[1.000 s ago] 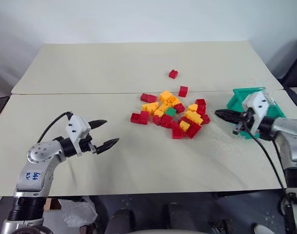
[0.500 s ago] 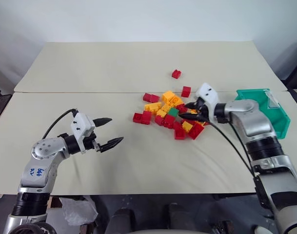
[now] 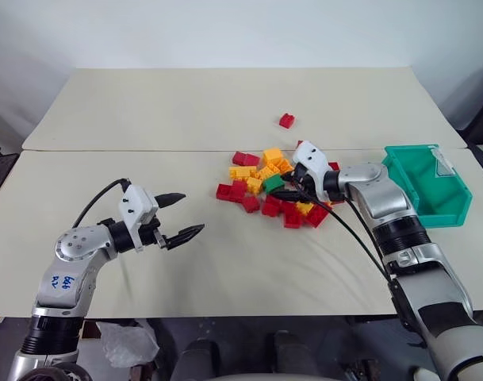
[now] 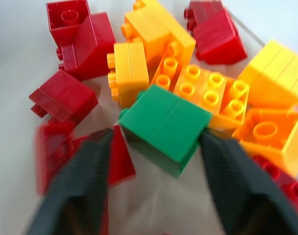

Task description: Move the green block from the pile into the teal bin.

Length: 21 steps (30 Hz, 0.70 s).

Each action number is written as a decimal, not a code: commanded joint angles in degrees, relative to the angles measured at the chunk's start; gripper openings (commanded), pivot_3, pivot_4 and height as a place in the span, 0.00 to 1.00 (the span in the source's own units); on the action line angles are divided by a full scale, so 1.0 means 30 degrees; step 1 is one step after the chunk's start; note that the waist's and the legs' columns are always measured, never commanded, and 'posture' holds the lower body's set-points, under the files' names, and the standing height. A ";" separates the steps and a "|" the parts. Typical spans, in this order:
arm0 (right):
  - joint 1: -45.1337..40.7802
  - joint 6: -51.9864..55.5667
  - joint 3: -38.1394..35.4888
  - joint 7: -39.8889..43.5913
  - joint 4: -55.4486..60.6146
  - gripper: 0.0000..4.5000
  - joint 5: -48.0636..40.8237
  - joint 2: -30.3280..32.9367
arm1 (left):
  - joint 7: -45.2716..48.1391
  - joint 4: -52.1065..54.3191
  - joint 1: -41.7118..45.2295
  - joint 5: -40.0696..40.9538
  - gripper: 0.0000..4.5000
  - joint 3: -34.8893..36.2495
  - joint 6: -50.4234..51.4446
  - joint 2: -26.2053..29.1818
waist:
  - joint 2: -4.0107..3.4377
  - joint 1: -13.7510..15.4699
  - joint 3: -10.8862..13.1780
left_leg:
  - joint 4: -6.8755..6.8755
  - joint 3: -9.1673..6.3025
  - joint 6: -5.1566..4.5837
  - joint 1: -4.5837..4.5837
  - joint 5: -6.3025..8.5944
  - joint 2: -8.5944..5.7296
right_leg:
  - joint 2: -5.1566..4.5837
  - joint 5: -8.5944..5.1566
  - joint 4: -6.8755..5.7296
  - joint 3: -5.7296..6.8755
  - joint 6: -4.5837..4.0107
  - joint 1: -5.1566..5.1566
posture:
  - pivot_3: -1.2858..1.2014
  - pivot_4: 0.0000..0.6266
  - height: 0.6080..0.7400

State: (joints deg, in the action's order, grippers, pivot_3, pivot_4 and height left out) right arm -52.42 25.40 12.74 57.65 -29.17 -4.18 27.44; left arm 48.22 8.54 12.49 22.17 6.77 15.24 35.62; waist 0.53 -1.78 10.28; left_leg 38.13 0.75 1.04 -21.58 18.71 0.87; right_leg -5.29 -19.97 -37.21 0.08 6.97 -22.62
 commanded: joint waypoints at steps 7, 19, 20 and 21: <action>-0.0181 0.2875 -0.0933 -0.1815 0.1819 1.00 -0.0443 -0.0832 | -0.0147 0.0733 0.0025 0.0293 1.00 0.0310 -0.0080 -0.0040 | 0.0000 -0.0034 0.0000 | -0.0004 -0.0005 0.0001 0.0001 0.0000 0.0000 | -0.0001 0.0000 -0.0007 0.0016 0.0000 -0.0003 | 0.52 0.24 1.00; 0.1306 0.3671 -0.1402 -0.5840 0.3561 1.00 0.0009 -0.1935 | -0.0253 0.0918 0.0084 0.0278 1.00 0.0125 0.0058 -0.0268 | 0.0000 0.0015 0.0000 | 0.0002 -0.0020 -0.0004 0.0000 0.0002 -0.0032 | -0.0032 0.0000 -0.0049 0.0046 0.0000 -0.0005 | 0.52 0.24 1.00; 0.1416 0.3727 -0.1407 -0.5943 0.3707 0.96 0.0030 -0.1853 | -0.0232 0.0861 0.0140 0.0279 1.00 0.0134 0.0048 -0.0256 | 0.0000 0.0009 0.0000 | 0.0002 -0.0017 -0.0005 0.0000 0.0002 -0.0034 | -0.0033 0.0000 -0.0048 0.0046 0.0000 -0.0005 | 0.52 0.24 1.00; 0.1519 0.3751 -0.1486 -0.6072 0.3858 0.91 0.0020 -0.1793 | -0.0230 0.0850 0.0166 0.0281 1.00 0.0138 0.0047 -0.0255 | 0.0000 0.0007 0.0000 | 0.0001 -0.0019 -0.0005 0.0001 0.0002 -0.0034 | -0.0031 0.0000 -0.0050 0.0048 -0.0001 -0.0005 | 0.52 0.24 1.00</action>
State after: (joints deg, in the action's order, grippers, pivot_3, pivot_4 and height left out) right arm -48.08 36.49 9.49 40.24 -20.09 -4.37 21.26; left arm 47.63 8.89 12.55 22.22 6.73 15.61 34.89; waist 0.53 -1.76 10.27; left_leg 38.13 0.69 1.03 -21.58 18.72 0.78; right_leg -5.38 -19.97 -37.35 0.24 6.97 -22.63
